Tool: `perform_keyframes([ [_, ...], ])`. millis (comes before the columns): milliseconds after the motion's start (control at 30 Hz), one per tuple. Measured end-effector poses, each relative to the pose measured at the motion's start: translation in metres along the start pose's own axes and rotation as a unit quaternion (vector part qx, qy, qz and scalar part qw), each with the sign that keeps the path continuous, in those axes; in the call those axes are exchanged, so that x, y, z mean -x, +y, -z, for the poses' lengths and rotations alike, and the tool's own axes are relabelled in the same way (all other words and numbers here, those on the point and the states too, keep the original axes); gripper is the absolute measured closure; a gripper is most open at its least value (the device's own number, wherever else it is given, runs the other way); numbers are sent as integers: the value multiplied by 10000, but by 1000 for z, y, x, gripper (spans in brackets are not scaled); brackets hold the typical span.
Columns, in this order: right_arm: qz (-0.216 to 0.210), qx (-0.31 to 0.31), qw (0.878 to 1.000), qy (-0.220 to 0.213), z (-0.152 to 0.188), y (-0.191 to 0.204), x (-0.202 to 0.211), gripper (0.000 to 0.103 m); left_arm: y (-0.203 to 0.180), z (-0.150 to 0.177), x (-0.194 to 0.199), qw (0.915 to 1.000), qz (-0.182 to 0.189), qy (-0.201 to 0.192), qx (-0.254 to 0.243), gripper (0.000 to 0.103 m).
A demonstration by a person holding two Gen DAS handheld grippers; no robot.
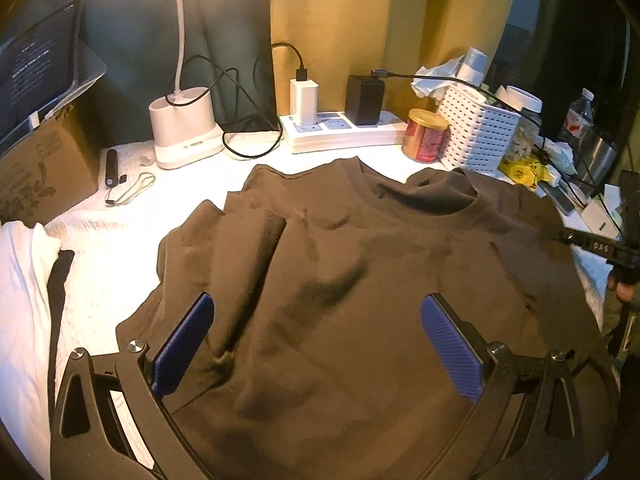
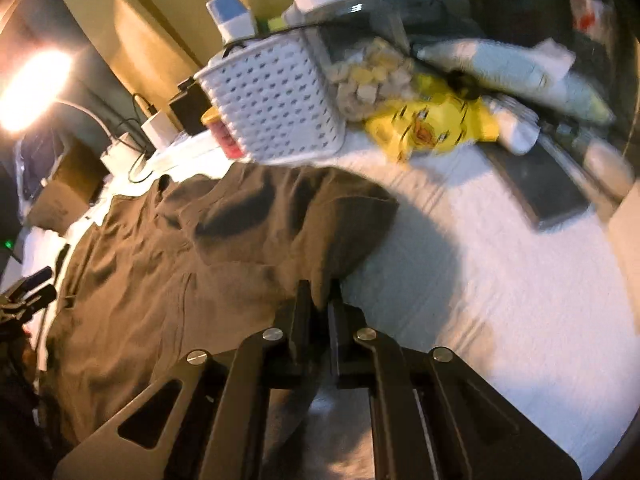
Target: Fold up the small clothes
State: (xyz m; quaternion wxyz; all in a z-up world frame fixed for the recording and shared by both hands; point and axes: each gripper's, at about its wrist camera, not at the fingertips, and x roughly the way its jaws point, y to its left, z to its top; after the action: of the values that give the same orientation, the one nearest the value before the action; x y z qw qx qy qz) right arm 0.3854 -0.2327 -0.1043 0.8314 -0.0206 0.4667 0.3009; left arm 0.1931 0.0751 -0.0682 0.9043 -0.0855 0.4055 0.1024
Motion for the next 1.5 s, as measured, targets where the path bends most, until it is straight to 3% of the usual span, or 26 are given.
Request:
perform_keyframes([
  [133, 587, 169, 9979, -196, -10, -13, 13, 95, 5, -2, -7, 9999, -92, 53, -21, 1],
  [533, 1002, 272, 9946, -62, -3, -15, 5, 94, 59, -6, -9, 9985, -523, 14, 145, 1],
  [600, 1146, 346, 9928, -54, -2, -11, 9, 85, 71, -7, -11, 9986, -482, 38, 204, 1],
  [667, 1289, 390, 9908, -117, -1, -6, 17, 63, 84, -8, -15, 9985, -496, 65, 229, 1],
  [733, 1318, 350, 9905, -205, 1, -3, 26, 58, 94, -9, -21, 9987, -474, 66, 155, 4],
  [1000, 1458, 223, 9885, -328, 18, 19, 64, 58, 114, -14, -53, 9988, -188, 437, -61, 45],
  [1100, 1495, 156, 9879, -375, 24, 26, 77, 58, 112, -12, -56, 9988, -69, 427, -245, 68],
  [1167, 1503, 132, 9877, -404, 28, 30, 84, 58, 110, -12, -53, 9986, 89, 415, -309, 92],
  [1233, 1507, 124, 9876, -423, 31, 32, 89, 58, 106, -11, -50, 9985, 129, 381, -364, 98],
  [1500, 1382, 148, 9888, -551, 40, 43, 106, 58, 91, -16, -11, 9986, 22, -161, -506, 100],
])
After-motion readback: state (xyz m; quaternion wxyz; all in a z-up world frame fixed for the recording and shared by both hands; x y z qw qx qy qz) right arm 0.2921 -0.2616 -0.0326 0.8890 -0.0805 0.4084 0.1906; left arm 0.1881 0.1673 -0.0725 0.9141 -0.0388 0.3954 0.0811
